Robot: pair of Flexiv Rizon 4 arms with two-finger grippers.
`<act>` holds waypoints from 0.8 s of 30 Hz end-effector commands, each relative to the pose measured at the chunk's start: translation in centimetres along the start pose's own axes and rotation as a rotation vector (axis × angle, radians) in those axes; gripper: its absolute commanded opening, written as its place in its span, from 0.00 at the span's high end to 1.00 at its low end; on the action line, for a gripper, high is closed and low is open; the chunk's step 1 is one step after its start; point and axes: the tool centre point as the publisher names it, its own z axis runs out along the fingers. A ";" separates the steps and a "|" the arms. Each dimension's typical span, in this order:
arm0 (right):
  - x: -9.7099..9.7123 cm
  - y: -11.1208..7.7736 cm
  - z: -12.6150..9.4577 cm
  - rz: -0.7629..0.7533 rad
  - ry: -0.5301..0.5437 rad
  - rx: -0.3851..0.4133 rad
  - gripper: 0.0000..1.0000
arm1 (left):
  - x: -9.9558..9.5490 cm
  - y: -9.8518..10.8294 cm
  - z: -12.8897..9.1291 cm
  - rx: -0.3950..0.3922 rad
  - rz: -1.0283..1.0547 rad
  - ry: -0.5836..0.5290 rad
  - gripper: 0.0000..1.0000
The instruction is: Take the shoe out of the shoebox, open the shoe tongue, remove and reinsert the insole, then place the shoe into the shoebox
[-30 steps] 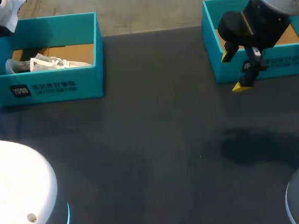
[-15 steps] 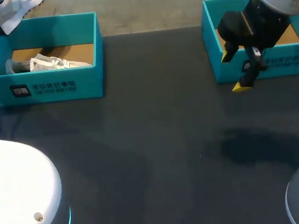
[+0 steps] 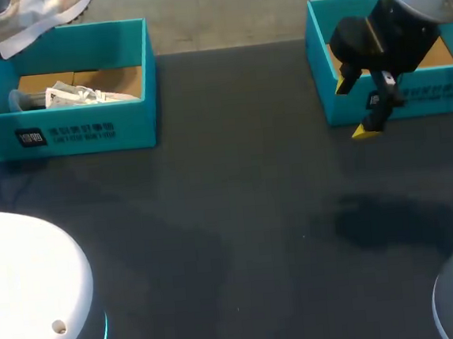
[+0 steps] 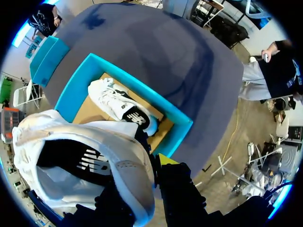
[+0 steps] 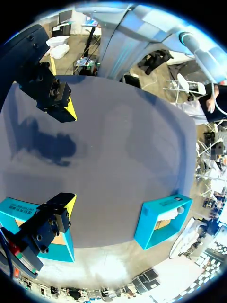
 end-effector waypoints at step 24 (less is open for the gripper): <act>-0.1 0.1 0.1 0.001 0.002 0.003 0.00 | -2.0 5.1 0.8 -0.167 0.438 0.077 1.00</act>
